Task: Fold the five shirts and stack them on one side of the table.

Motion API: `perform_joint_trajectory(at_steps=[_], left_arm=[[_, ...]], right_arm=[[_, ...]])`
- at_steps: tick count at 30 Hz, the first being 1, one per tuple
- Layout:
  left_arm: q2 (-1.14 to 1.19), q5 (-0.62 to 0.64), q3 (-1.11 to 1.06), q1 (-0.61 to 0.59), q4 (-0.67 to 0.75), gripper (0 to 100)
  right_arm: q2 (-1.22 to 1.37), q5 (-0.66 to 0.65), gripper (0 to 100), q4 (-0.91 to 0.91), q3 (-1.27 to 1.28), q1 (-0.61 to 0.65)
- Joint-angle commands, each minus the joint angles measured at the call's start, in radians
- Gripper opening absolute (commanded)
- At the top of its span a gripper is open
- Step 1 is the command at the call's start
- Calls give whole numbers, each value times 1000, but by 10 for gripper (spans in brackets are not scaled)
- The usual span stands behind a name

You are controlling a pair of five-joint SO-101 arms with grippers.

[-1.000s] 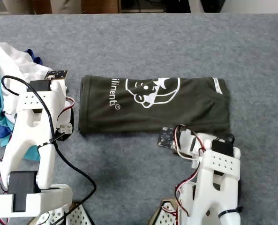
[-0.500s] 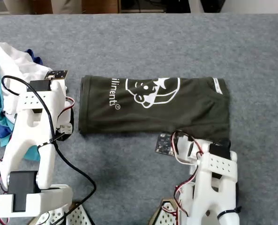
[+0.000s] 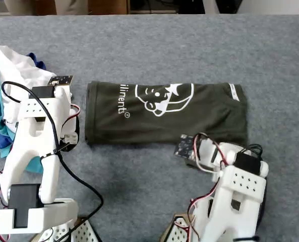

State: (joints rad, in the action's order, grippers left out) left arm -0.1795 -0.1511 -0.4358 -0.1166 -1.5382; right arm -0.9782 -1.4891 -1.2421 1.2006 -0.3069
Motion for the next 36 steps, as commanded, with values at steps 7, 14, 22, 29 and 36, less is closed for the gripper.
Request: perform_joint_trajectory(at_steps=[7,14,22,29,36], left_arm=[[-2,-3,5,-9,-5,19],[-2,-3,5,-32,-8,19],[-2,-9,5,-127,-8,19],[-2,-9,5,-118,-8,19],[-2,-9,5,-118,-8,19]], right_arm=[[-28,-37,238,6,50,39],[166,-35,142,201,108,38],[510,-31,142,301,-33,-36],[568,-58,143,192,-145,-70],[360,-84,143,107,-143,-70]])
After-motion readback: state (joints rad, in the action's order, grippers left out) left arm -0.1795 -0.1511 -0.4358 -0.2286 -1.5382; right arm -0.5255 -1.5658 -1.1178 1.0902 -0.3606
